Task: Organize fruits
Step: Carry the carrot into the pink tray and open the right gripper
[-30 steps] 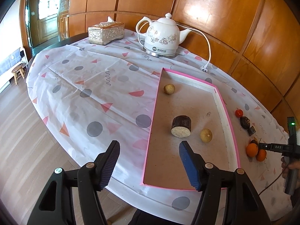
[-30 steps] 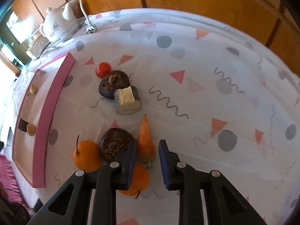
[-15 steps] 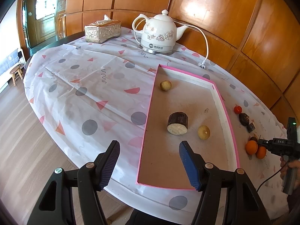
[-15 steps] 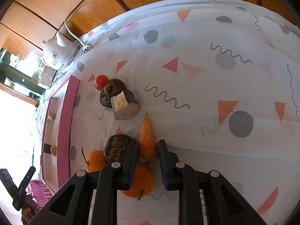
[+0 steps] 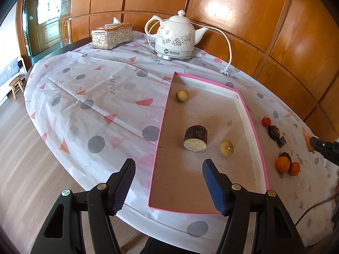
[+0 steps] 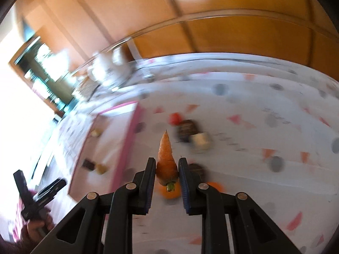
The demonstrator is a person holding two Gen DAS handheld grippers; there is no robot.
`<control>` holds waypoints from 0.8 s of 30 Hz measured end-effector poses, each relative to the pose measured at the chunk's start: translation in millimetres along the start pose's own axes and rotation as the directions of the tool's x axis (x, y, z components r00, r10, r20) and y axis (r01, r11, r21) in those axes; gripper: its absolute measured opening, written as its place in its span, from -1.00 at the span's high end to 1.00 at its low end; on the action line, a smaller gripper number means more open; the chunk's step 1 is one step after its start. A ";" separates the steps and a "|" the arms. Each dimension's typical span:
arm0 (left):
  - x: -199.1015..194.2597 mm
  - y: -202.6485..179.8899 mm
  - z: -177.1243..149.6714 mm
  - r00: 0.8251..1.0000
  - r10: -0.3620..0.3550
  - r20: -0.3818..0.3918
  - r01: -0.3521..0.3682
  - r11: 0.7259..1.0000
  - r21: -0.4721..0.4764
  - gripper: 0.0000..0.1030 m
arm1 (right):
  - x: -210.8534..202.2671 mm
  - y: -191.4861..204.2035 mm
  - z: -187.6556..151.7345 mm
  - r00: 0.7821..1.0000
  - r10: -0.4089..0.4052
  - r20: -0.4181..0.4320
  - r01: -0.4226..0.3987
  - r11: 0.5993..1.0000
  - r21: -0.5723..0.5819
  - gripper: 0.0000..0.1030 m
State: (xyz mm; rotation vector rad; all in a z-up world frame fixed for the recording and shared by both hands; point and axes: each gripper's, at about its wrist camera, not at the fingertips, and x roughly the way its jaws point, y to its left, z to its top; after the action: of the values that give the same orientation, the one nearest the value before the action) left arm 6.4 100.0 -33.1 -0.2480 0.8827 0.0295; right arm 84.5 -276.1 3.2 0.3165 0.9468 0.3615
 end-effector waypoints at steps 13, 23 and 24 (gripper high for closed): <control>-3.0 6.2 0.7 1.000 -0.003 0.009 0.003 1.000 -0.017 -0.29 | 102.1 130.4 -20.5 0.980 0.068 -0.189 -0.104 0.977 -0.184 0.55; -3.1 2.2 1.5 1.000 -0.009 0.008 0.009 1.000 -0.006 -0.29 | 79.0 132.2 -31.9 0.989 -0.048 -0.137 0.005 0.956 -0.295 0.52; -3.5 0.8 1.6 1.000 -0.011 0.009 0.011 1.000 -0.002 -0.29 | 77.3 130.9 -32.4 0.990 -0.066 -0.127 0.024 0.952 -0.306 0.51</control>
State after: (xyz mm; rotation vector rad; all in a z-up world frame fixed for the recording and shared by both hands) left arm 5.3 101.4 -29.6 -0.2545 0.8720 0.0211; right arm 77.8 -122.1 -16.2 -0.0120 1.0133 0.4847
